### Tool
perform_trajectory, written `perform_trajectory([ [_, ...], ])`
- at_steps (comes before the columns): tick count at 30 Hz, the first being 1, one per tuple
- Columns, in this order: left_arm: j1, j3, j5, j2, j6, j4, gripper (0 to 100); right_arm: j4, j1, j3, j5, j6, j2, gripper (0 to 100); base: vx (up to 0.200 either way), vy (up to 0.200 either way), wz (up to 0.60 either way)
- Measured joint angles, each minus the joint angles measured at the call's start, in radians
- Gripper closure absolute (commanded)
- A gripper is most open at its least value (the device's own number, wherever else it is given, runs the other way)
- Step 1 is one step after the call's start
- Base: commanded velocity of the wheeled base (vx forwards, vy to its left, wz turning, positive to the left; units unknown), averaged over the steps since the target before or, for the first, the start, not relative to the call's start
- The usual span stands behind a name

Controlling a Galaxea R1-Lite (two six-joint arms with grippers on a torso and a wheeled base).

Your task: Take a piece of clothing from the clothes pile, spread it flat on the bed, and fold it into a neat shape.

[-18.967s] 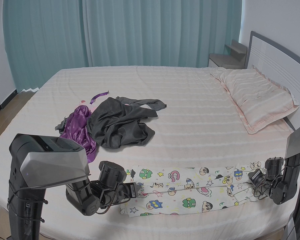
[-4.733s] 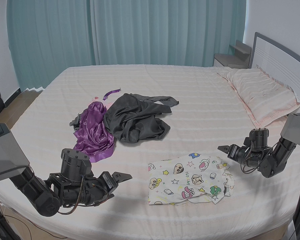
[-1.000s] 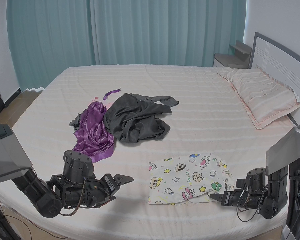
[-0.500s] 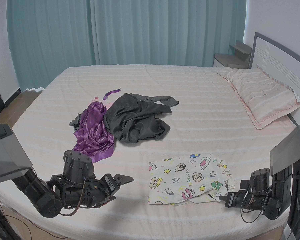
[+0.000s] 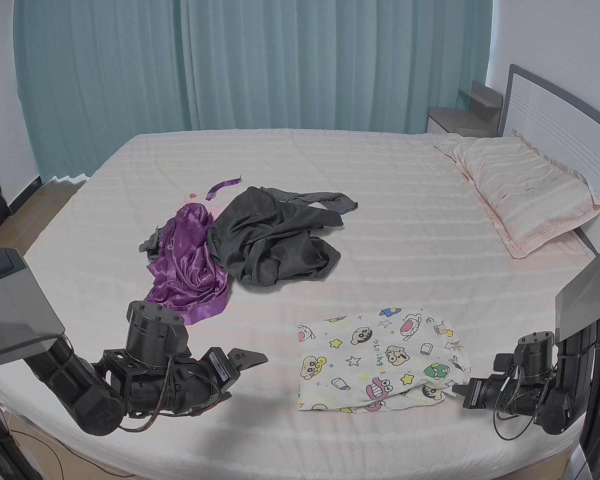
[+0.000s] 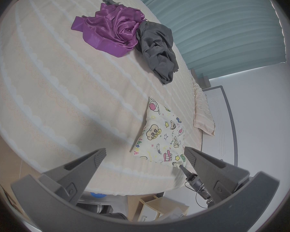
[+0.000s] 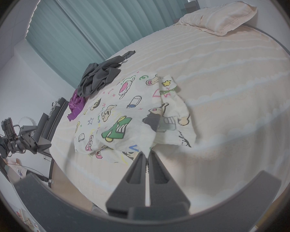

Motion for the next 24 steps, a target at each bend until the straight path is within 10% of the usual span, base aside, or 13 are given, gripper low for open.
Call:
perform_trajectory([
  [3,0.000,0.000,0.000,0.000,0.000,0.000,0,0.000,0.013,0.000,-0.001,-0.007,0.011,100,0.000,0.000,0.00],
  [4,0.000,0.000,0.000,0.000,0.000,0.000,0,0.000,0.014,0.000,-0.001,-0.011,0.014,0,0.000,0.000,0.00],
  [24,0.000,0.000,0.000,0.000,0.000,-0.003,0,0.000,-0.017,0.000,-0.018,-0.020,0.020,0,0.000,0.000,0.00],
])
